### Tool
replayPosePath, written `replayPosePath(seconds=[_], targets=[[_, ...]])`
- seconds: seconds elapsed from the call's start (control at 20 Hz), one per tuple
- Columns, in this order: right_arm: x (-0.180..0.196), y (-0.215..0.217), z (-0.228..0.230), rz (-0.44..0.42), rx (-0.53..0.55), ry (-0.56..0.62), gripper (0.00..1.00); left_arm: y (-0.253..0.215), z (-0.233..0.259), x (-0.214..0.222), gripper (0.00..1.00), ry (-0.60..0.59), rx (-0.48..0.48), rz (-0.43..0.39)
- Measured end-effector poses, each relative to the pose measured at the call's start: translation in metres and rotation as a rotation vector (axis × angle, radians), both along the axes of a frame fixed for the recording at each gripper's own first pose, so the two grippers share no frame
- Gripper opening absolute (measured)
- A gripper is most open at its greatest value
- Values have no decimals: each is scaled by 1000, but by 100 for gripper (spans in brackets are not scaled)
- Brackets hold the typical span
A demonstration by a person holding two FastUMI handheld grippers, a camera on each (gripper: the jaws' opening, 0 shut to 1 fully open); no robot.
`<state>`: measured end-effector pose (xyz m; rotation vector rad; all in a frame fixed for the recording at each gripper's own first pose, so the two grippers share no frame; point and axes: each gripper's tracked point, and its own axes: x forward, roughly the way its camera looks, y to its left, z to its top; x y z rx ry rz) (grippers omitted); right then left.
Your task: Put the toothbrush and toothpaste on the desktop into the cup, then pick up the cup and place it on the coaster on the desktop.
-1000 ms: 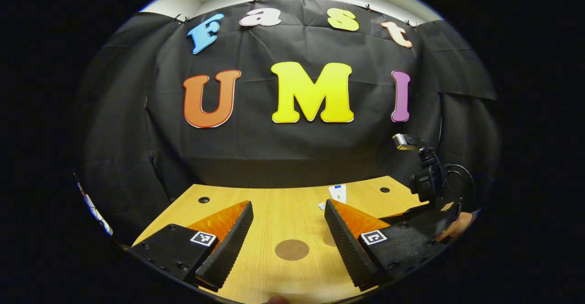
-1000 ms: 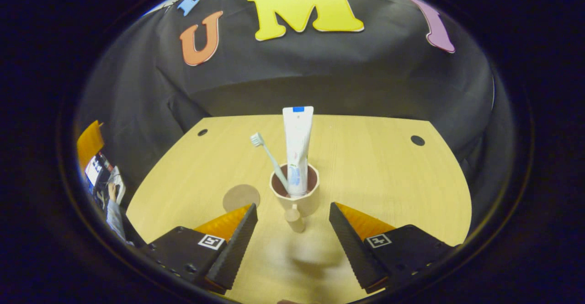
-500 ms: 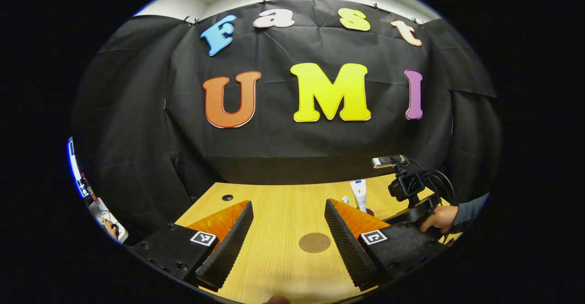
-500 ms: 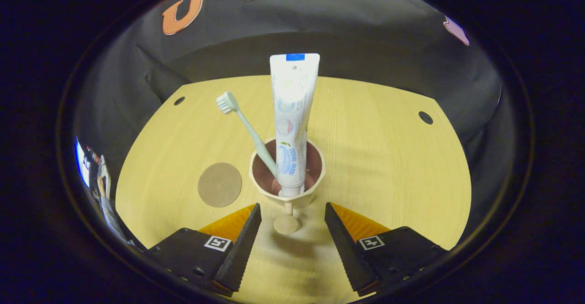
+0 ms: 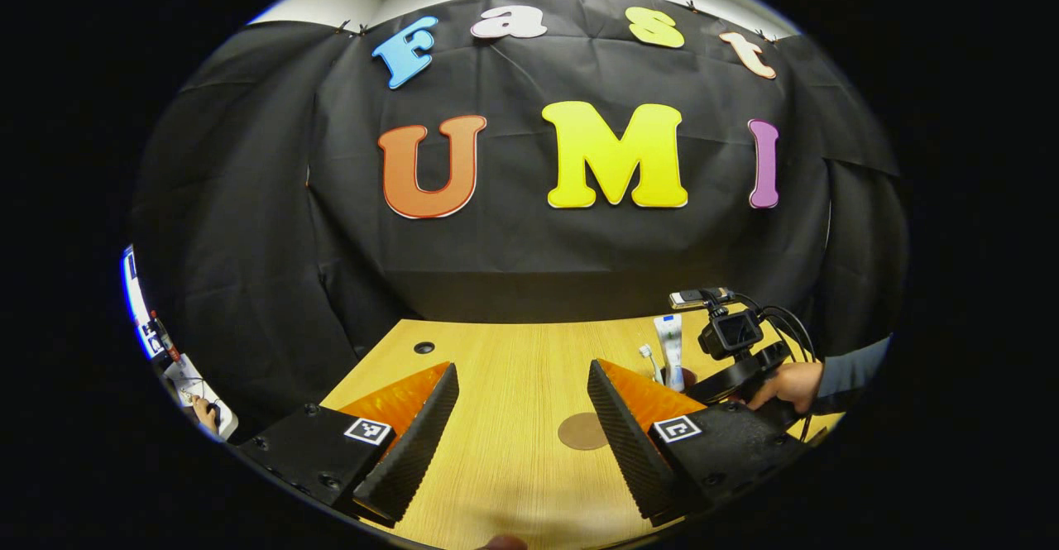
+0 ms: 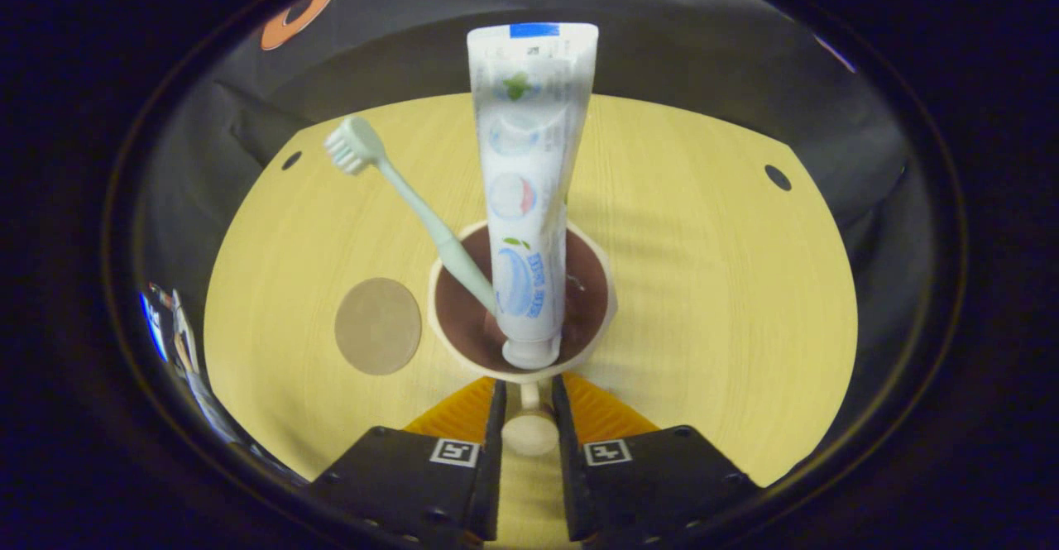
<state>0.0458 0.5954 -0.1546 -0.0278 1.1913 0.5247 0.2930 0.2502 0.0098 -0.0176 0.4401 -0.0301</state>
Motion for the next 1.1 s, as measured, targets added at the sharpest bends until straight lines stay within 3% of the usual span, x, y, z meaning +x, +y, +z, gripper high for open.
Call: replayPosePath(seconds=[0.1,0.4,1.1], targets=[[-1,0,2,-4,-19,4,24,2,-1,1,99,3,-2,-1],[-5,6,4,-23,-4,-10,16,5,-2,2,99,4,-7,-3],[9,-5,-7,122,43,-108,15,44,-5,-17,99,7,-16,63]])
